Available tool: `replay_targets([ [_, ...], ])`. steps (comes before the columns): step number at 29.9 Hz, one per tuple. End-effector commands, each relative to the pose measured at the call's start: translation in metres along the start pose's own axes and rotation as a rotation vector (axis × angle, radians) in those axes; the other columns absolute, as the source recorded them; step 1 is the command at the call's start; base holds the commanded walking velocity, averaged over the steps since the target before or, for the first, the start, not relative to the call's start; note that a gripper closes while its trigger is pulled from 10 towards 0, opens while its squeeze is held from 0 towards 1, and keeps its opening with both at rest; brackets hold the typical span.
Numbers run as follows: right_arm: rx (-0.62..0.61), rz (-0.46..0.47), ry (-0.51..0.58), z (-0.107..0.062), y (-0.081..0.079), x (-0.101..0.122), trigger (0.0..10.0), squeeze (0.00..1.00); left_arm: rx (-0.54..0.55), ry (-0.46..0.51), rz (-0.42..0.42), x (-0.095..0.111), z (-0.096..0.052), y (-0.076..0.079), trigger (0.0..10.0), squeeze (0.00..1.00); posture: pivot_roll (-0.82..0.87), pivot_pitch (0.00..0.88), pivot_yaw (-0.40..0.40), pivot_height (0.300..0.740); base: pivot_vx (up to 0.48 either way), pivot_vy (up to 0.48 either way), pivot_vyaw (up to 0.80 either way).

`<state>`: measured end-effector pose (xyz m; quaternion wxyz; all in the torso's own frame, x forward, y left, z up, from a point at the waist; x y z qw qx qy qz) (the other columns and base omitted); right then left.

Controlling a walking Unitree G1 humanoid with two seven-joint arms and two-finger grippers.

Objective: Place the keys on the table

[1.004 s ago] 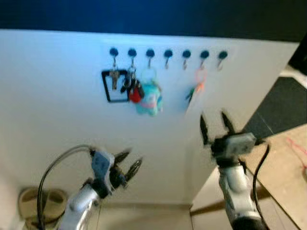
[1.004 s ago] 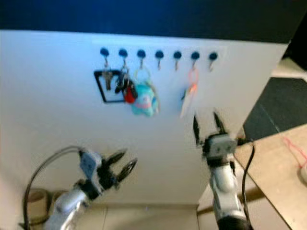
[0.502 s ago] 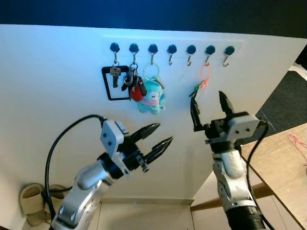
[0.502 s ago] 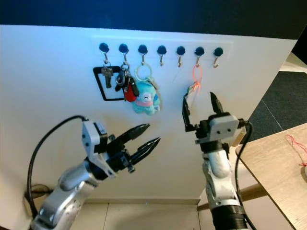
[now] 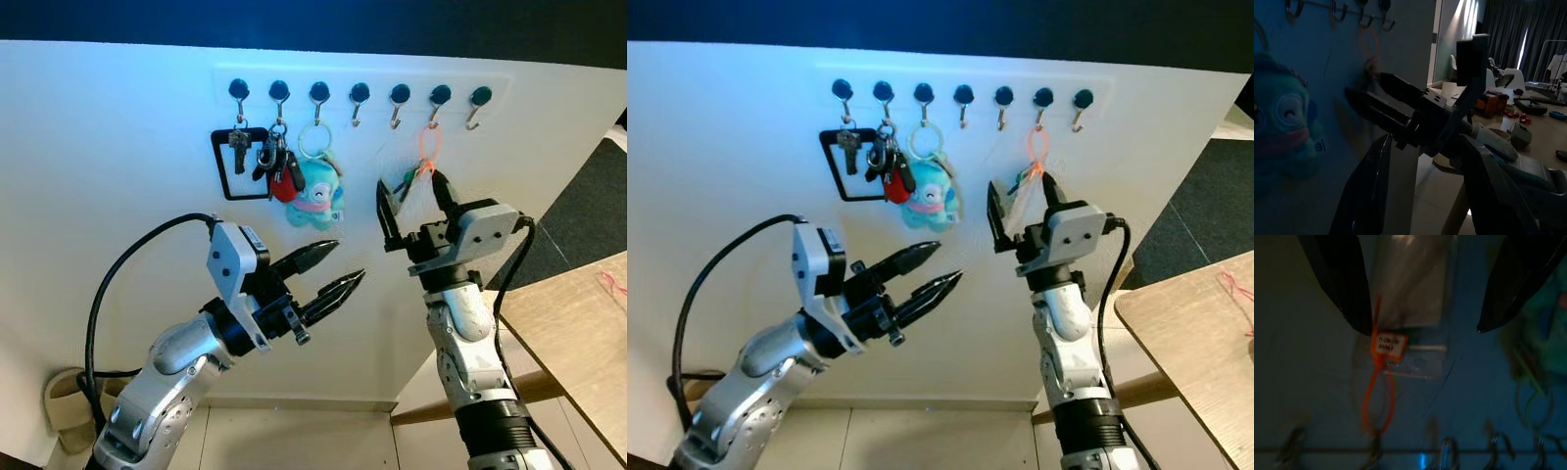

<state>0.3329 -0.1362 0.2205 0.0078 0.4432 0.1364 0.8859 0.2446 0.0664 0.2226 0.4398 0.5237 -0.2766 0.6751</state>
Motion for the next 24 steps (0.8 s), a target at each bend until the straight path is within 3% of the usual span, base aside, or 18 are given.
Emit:
replay_targets([
  [1,0.032,-0.031,-0.011,0.002,-0.004,-0.001,10.0,0.00,-0.019,-0.001,0.000,0.002,0.004,0.005,10.0,0.00,0.03,0.113,-0.042,0.740,0.000,0.000,0.00],
  [6,0.016,-0.085,-0.033,0.003,0.001,-0.003,10.0,0.00,-0.016,0.001,0.000,0.005,0.005,0.004,10.0,0.00,0.03,0.113,-0.043,0.740,0.000,0.000,0.00],
  [8,-0.064,-0.116,-0.040,0.002,0.015,-0.002,10.0,0.00,-0.005,0.006,0.004,0.009,0.004,0.003,10.0,0.00,0.03,0.113,-0.042,0.740,0.000,0.000,0.00],
  [11,-0.090,-0.127,-0.034,0.002,0.020,0.000,10.0,0.00,-0.006,0.006,0.004,0.011,0.004,0.003,10.0,0.00,0.03,0.113,-0.042,0.740,0.000,0.000,0.00],
  [24,-0.157,-0.163,-0.008,-0.005,0.025,0.011,10.0,0.00,-0.061,0.016,0.000,0.021,0.010,0.011,10.0,0.00,0.03,0.113,-0.034,0.740,0.000,0.000,0.00],
])
Point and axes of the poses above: a point about 5 cm out from each wrist's last joint towards the gripper, its own z axis pointing out of the wrist towards the gripper, its own x axis along the axis of the wrist's last joint, y = z × x, the point moved 2 cm from there along z, pointing out of the wrist towards the gripper, and after that the axes turned 10 degrees about -z, right-handed, at the moved point
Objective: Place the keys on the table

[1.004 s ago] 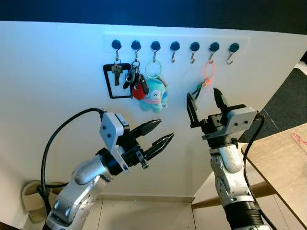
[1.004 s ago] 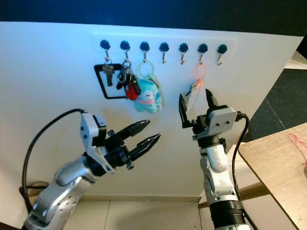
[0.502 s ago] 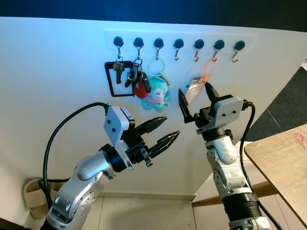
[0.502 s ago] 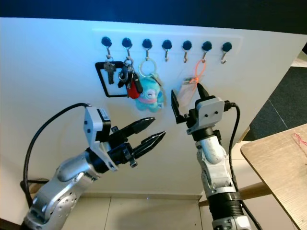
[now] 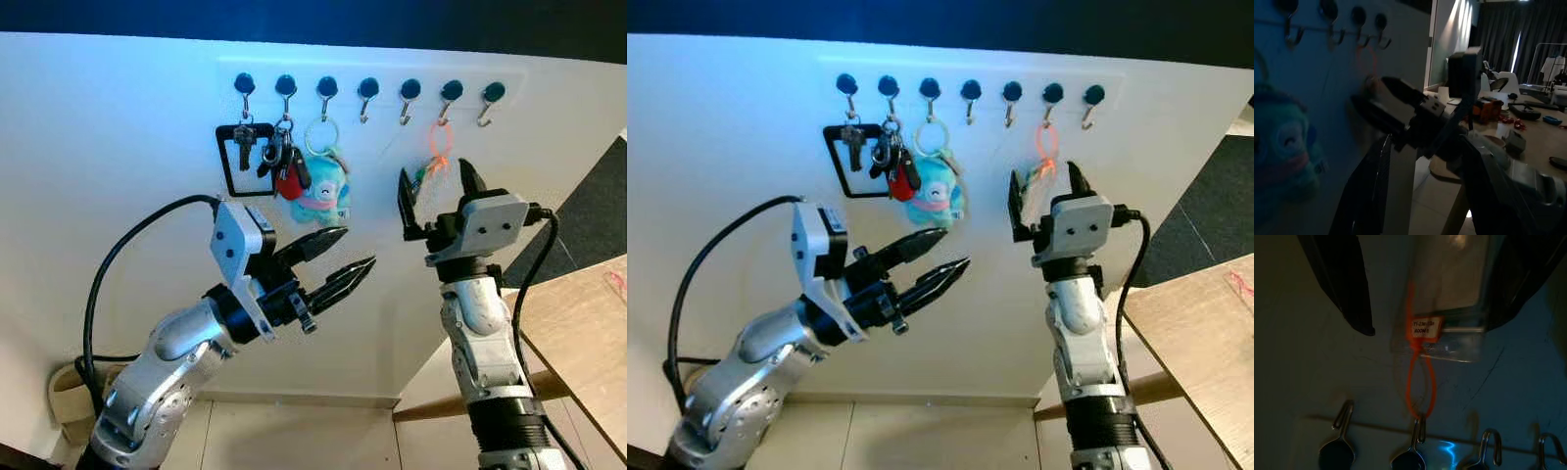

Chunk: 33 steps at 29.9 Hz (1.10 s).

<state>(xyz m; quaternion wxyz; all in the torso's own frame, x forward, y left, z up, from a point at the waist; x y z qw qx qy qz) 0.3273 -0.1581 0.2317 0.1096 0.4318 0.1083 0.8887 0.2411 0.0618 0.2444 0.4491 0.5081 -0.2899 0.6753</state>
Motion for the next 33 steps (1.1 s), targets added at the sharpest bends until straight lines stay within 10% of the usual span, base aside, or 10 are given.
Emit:
replay_targets([
  [1,-0.016,-0.005,-0.003,-0.002,0.002,0.001,10.0,0.00,-0.019,0.002,-0.010,0.001,0.001,0.004,10.0,0.00,0.03,0.113,-0.034,0.740,0.000,0.000,0.00],
  [7,-0.026,0.004,-0.001,-0.003,0.002,0.003,10.0,0.00,-0.022,0.004,-0.010,0.004,0.002,0.005,10.0,0.00,0.03,0.115,-0.033,0.740,0.000,0.000,0.00],
  [8,-0.026,0.009,0.000,-0.003,0.002,0.004,6.5,0.00,-0.022,0.005,-0.011,0.004,0.002,0.005,10.0,0.00,0.03,0.117,-0.034,0.740,0.000,0.000,0.00],
  [11,-0.027,0.017,0.001,-0.002,0.002,0.004,3.7,0.00,-0.022,0.009,-0.011,0.006,0.003,0.005,10.0,0.00,0.03,0.116,-0.035,0.740,0.000,0.000,0.00],
  [12,-0.029,0.019,-0.001,-0.002,0.002,0.004,0.0,0.00,-0.022,0.009,-0.011,0.006,0.003,0.005,10.0,0.00,0.03,0.116,-0.036,0.740,0.000,0.000,0.00],
  [33,-0.048,0.032,0.006,0.003,0.008,0.008,0.0,0.00,-0.038,0.035,-0.002,0.019,0.007,0.006,10.0,0.00,0.03,0.114,-0.036,0.740,0.000,0.000,0.00],
])
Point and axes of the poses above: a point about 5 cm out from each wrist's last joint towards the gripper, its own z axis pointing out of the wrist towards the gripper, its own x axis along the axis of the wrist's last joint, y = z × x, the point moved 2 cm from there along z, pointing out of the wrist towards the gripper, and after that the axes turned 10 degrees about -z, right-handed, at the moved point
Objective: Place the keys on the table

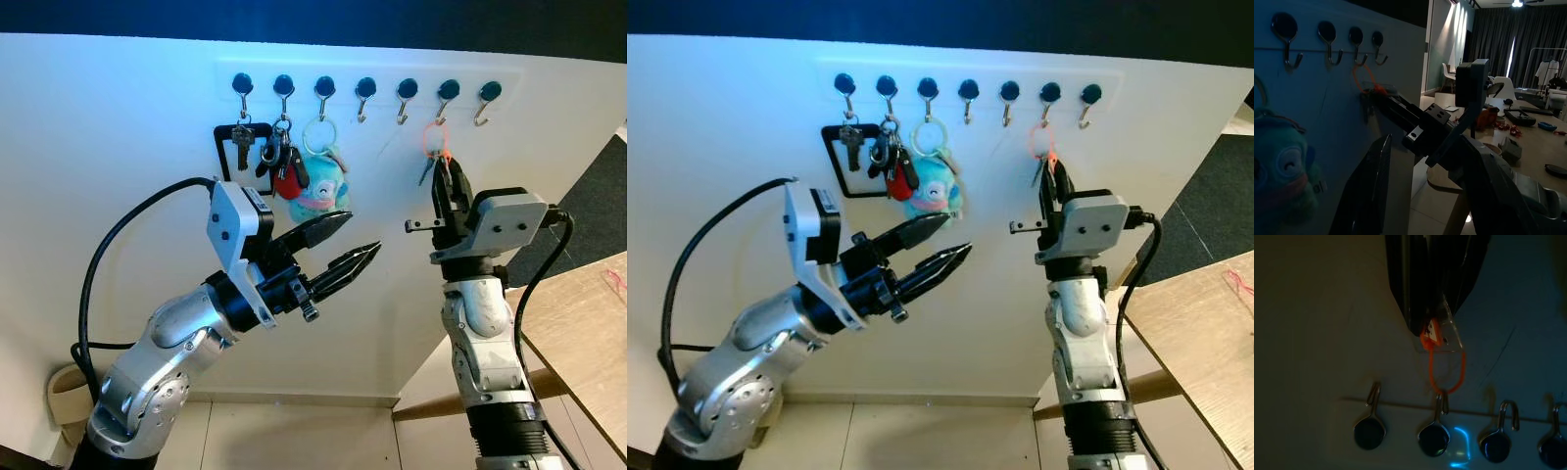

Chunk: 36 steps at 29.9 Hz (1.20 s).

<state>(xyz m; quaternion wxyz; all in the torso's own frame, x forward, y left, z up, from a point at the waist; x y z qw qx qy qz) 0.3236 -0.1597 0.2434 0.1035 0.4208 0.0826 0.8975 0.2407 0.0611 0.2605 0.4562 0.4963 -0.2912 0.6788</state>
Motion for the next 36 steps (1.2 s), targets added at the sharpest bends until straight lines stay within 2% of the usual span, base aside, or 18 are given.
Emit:
replay_targets([
  [1,-0.003,-0.001,-0.017,-0.001,0.003,-0.002,0.0,0.00,-0.021,0.013,-0.004,0.004,0.002,0.004,10.0,0.00,0.03,0.114,-0.036,0.740,0.000,0.000,0.00],
  [14,-0.033,0.016,0.063,0.014,0.007,0.019,0.0,0.00,-0.063,0.018,0.000,0.011,0.008,0.009,10.0,0.00,0.03,0.114,-0.038,0.740,0.000,0.000,0.00],
  [22,-0.017,0.055,0.183,0.029,0.001,0.050,0.0,0.00,-0.066,-0.010,-0.004,0.009,0.010,0.010,10.0,0.00,0.03,0.110,-0.040,0.740,0.000,0.000,0.00],
  [32,-0.012,0.074,0.209,0.030,-0.004,0.057,0.0,0.00,-0.076,-0.020,-0.011,0.008,0.009,0.012,10.0,0.00,0.03,0.112,-0.040,0.740,0.000,0.000,0.00],
  [34,0.017,0.079,0.217,0.026,-0.008,0.058,0.0,0.00,-0.078,-0.019,-0.011,0.008,0.009,0.012,10.0,0.00,0.03,0.112,-0.040,0.740,0.000,0.000,0.00],
  [36,0.059,0.069,0.202,0.016,-0.015,0.051,0.0,0.00,-0.058,-0.031,-0.003,0.004,0.005,0.010,10.0,0.00,0.03,0.111,-0.040,0.740,0.000,0.000,0.00],
])
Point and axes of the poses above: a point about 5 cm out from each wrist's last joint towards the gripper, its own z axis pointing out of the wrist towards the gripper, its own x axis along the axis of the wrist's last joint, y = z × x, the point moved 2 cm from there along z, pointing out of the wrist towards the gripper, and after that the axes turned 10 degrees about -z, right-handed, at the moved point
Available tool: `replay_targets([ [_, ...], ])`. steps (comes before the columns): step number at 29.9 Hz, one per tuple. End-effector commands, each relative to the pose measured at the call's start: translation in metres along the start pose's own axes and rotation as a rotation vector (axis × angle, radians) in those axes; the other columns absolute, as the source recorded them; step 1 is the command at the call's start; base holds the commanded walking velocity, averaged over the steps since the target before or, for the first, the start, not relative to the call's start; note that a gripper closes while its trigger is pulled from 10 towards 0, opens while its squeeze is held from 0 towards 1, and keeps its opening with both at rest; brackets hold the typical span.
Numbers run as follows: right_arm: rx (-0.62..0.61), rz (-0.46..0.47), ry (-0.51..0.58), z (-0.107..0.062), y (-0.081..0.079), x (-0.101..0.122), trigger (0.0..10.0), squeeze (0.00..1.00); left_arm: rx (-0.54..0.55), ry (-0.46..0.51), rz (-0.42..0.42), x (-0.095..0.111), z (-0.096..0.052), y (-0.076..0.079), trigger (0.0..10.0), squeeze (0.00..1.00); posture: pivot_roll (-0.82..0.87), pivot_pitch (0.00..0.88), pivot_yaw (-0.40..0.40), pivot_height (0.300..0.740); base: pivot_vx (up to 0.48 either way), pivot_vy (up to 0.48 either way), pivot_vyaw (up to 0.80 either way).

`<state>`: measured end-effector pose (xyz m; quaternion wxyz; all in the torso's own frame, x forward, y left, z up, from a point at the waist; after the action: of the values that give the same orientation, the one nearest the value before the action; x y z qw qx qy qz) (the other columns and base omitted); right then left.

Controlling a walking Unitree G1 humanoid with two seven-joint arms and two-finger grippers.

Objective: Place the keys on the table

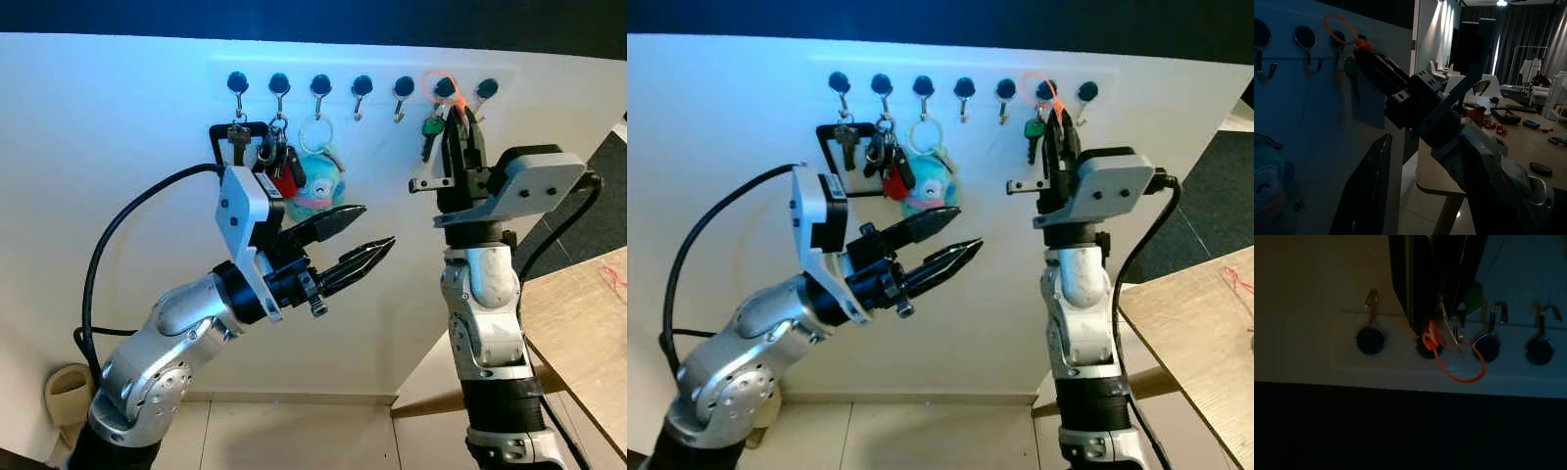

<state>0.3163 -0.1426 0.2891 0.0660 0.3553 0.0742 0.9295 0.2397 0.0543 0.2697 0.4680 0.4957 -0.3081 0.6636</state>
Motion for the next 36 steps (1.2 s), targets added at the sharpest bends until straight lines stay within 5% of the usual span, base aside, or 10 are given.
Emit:
replay_targets([
  [1,0.063,0.004,0.050,-0.007,-0.011,0.009,0.0,0.00,-0.013,-0.008,0.009,-0.003,-0.003,0.006,10.0,0.00,0.03,0.111,-0.040,0.740,0.000,0.000,0.00],
  [9,0.102,-0.011,-0.125,-0.065,-0.017,-0.024,0.0,0.00,0.111,-0.124,-0.045,-0.049,-0.036,-0.009,10.0,0.00,0.03,0.118,-0.035,0.740,0.000,0.000,0.00],
  [19,0.067,-0.064,-0.317,-0.107,-0.007,-0.059,0.0,0.00,0.350,-0.173,-0.080,-0.092,-0.067,-0.033,10.0,0.00,0.03,0.112,-0.023,0.740,0.000,0.000,0.00],
  [22,0.089,-0.079,-0.411,-0.125,-0.006,-0.077,0.0,0.00,0.494,-0.216,-0.093,-0.115,-0.087,-0.045,10.0,0.00,0.02,0.106,-0.022,0.740,0.000,0.000,0.00],
  [26,0.185,0.006,-0.747,-0.184,-0.017,-0.128,0.8,0.00,0.868,-0.446,-0.115,-0.177,-0.150,-0.069,10.0,0.00,0.02,0.096,-0.020,0.740,0.000,0.000,0.00],
  [27,0.208,0.060,-0.885,-0.209,-0.022,-0.143,3.6,0.00,0.984,-0.535,-0.169,-0.199,-0.175,-0.069,10.0,0.00,0.02,0.092,-0.021,0.740,0.000,0.000,0.00],
  [28,0.239,0.129,-1.058,-0.237,-0.028,-0.157,4.5,0.00,1.086,-0.628,-0.242,-0.220,-0.199,-0.065,10.0,0.00,0.03,0.088,-0.024,0.740,0.000,0.000,0.00],
  [29,0.247,0.211,-1.215,-0.264,-0.035,-0.166,10.0,0.00,1.158,-0.717,-0.275,-0.238,-0.220,-0.058,10.0,0.00,0.03,0.088,-0.024,0.740,0.000,0.000,0.00],
  [33,0.229,0.311,-1.410,-0.310,-0.040,-0.170,10.0,0.00,1.291,-0.875,-0.412,-0.270,-0.259,-0.032,10.0,0.00,0.03,0.082,-0.032,0.740,0.000,0.000,0.00],
  [36,0.236,0.303,-1.432,-0.316,-0.040,-0.170,10.0,0.00,1.327,-0.871,-0.465,-0.276,-0.265,-0.025,10.0,0.00,0.03,0.082,-0.032,0.740,0.000,0.000,0.00],
])
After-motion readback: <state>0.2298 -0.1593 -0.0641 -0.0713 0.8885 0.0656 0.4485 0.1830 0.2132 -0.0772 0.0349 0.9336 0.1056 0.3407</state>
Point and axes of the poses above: a point about 5 cm out from each wrist's last joint towards the gripper, its own z axis pointing out of the wrist towards the gripper, its own x axis along the axis of the wrist's last joint, y = z × x, the point moved 2 cm from there along z, pointing out of the wrist towards the gripper, and after that the axes turned 10 degrees about -z, right-handed, at the moved point
